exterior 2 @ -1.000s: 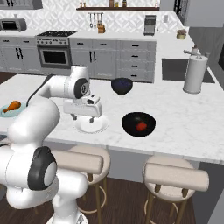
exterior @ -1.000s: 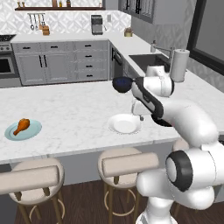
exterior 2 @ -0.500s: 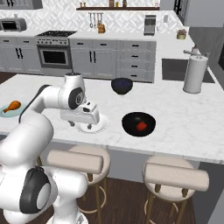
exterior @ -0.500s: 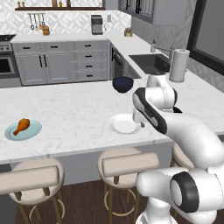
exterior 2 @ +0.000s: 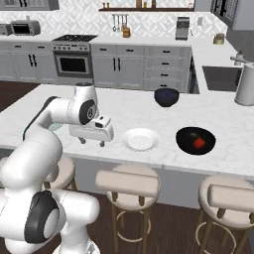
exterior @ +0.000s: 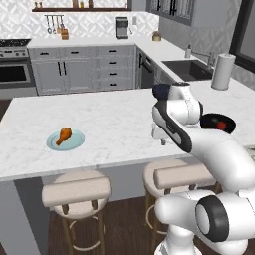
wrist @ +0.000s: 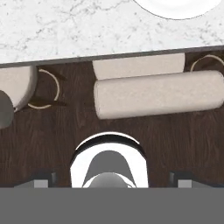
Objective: Pick the chicken drumstick and bell pepper from their plates and place them in the bowl. Then put the bowl in the fridge.
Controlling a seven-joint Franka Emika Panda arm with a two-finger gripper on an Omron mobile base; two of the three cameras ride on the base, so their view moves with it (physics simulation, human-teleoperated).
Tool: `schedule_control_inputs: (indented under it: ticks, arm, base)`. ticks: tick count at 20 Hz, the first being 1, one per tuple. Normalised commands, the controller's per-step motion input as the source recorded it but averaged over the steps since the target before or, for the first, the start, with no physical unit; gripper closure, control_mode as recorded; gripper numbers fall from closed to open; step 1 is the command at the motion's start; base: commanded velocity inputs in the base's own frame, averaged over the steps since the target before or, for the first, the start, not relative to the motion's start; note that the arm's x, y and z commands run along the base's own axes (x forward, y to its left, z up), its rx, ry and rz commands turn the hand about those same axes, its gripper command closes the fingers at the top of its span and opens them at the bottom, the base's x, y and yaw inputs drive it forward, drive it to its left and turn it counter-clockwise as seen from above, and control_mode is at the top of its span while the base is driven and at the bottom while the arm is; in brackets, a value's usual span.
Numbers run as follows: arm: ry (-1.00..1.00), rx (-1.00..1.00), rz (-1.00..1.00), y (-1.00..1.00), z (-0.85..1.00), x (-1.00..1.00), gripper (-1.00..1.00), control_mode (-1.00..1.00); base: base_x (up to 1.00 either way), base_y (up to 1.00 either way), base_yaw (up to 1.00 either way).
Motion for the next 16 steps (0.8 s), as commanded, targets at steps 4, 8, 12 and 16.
schedule_control_inputs:
  ticks: [4, 8, 12, 16]
  arm:
    - [0.0, 0.0, 0.0, 0.0, 0.0, 0.0, -1.0, 1.0]
    - [0.0, 0.0, 0.0, 0.0, 0.0, 0.0, -1.0, 1.0]
    - [0.0, 0.0, 0.0, 0.0, 0.0, 0.0, -1.0, 1.0]
    - [0.0, 0.0, 0.0, 0.0, 0.0, 0.0, -1.0, 1.0]
  base:
    - [0.31, 0.51, 0.0]
    - [0.4, -0.49, 0.0]
    - [0.53, -0.46, -0.02]
    - [0.69, 0.11, -0.04]
